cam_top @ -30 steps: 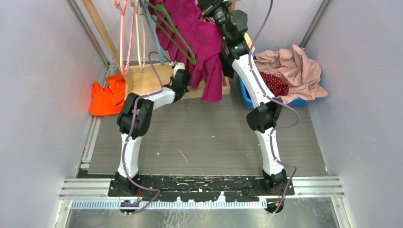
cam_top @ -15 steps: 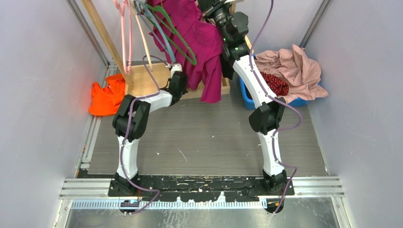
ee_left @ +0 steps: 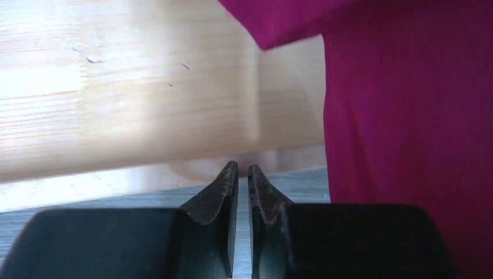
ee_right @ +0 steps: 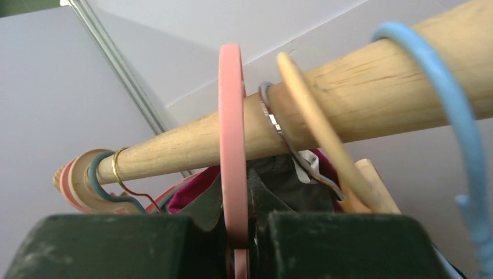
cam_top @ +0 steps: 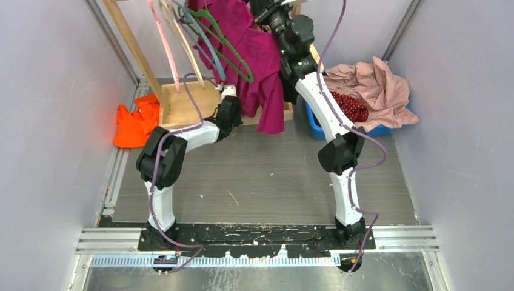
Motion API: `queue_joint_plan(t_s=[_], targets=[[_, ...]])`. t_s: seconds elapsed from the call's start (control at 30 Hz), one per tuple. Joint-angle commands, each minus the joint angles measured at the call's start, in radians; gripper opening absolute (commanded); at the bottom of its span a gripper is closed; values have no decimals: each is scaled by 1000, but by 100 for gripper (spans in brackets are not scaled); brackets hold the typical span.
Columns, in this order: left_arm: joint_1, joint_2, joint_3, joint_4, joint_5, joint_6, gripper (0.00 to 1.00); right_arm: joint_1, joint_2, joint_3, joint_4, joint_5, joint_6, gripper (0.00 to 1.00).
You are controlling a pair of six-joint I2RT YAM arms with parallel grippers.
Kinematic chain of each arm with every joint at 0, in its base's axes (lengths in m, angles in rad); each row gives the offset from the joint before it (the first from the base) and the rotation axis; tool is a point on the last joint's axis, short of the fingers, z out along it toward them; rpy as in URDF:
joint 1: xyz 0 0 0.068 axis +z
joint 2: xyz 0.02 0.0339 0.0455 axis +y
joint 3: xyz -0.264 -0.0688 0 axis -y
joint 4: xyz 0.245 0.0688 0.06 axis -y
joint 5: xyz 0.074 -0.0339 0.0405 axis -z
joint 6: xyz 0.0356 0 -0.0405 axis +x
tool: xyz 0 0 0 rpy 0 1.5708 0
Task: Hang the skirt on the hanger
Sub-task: Place the hanger on the clothesline.
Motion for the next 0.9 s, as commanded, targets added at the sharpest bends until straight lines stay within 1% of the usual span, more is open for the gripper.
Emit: queue_joint_plan(t_s=[0.0, 0.17, 0.33, 0.57, 0.67, 0.77, 0.87], targets=[[-40, -17, -55, -120, 63, 0, 12, 76, -68, 74, -75, -6, -87, 1], [-43, -35, -77, -121, 57, 3, 12, 91, -29, 149, -128, 5, -91, 1], [-41, -44, -53, -154, 40, 12, 12, 99, 19, 232, -173, 15, -90, 1], [-40, -107, -57, -186, 33, 16, 13, 100, 21, 207, -155, 34, -100, 1], [-40, -148, -86, -163, 9, 13, 13, 99, -1, 186, -147, 35, -113, 1], [-39, -186, -109, -114, -3, 20, 16, 99, -51, 99, -101, 41, -122, 1], [-39, -177, -92, -88, -36, 41, 20, 98, -64, 110, -107, 38, -136, 1]])
